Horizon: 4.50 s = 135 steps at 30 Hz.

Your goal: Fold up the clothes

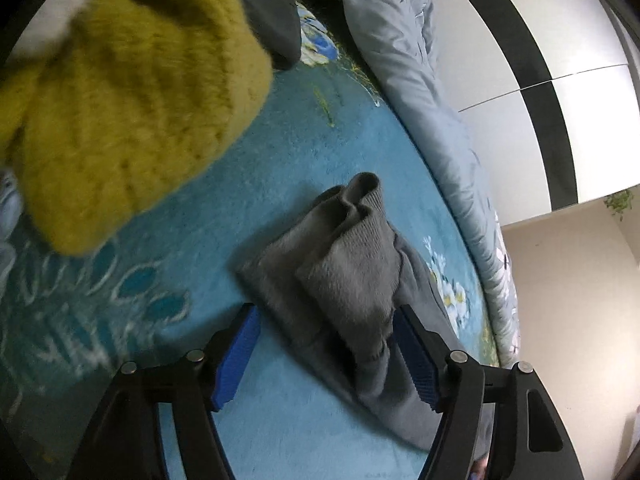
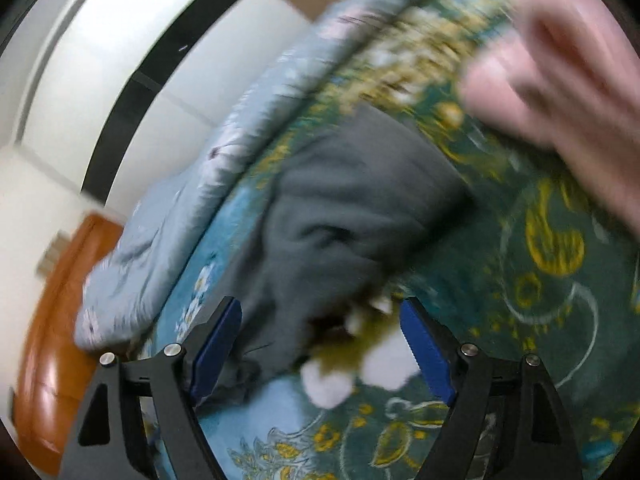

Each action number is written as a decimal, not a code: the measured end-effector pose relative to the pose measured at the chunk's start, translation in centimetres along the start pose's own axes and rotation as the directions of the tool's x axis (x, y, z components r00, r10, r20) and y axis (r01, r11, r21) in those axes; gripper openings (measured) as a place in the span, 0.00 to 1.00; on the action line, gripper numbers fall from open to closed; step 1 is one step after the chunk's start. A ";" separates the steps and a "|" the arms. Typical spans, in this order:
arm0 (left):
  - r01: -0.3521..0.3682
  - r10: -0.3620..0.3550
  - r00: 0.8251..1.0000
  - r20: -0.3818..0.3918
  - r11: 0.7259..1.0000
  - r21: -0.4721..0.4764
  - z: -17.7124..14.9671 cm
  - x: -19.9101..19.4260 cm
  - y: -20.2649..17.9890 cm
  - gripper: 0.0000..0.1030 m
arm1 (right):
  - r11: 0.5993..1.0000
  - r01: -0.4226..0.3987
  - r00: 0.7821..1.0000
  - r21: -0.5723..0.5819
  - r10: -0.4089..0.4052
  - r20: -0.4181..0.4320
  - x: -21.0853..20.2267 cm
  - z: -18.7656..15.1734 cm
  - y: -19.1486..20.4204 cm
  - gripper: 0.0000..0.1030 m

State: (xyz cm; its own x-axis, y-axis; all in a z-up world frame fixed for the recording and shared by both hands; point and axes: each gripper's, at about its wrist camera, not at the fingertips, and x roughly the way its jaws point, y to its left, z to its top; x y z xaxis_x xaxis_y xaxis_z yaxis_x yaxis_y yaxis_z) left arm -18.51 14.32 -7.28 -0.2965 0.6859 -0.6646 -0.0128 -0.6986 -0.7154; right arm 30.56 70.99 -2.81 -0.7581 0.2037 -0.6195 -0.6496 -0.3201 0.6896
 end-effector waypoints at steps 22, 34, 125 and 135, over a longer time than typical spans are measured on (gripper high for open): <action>0.127 -0.134 0.987 0.090 0.989 0.081 0.9 -4.3 -3.5 0.20 | 0.998 -0.044 0.995 0.034 0.040 0.096 0.3 7.6 3.8 0.14; 0.062 -0.074 0.992 0.105 0.991 0.121 -3.3 -11.7 3.0 0.20 | 0.985 -0.022 0.999 -0.172 0.018 -0.029 -7.7 -2.1 -1.8 0.13; 0.264 0.060 0.921 -0.386 0.634 0.727 -33.6 7.7 -25.4 0.20 | 0.986 0.004 0.992 -0.168 0.018 0.127 -11.5 -15.2 -2.4 0.81; 0.400 -0.041 0.864 -0.502 0.661 0.635 -31.3 5.0 -24.3 0.58 | 0.971 -0.031 0.993 -0.236 0.055 0.100 -10.8 -15.9 0.1 0.81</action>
State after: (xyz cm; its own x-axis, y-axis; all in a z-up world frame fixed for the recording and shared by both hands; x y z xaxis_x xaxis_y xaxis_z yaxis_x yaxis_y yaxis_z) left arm 10.20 41.07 0.05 0.2235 0.7234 -0.6532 -0.7336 -0.3165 -0.6014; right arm 39.63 54.06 -1.97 -0.7949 0.2767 -0.5400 -0.5941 -0.5352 0.6004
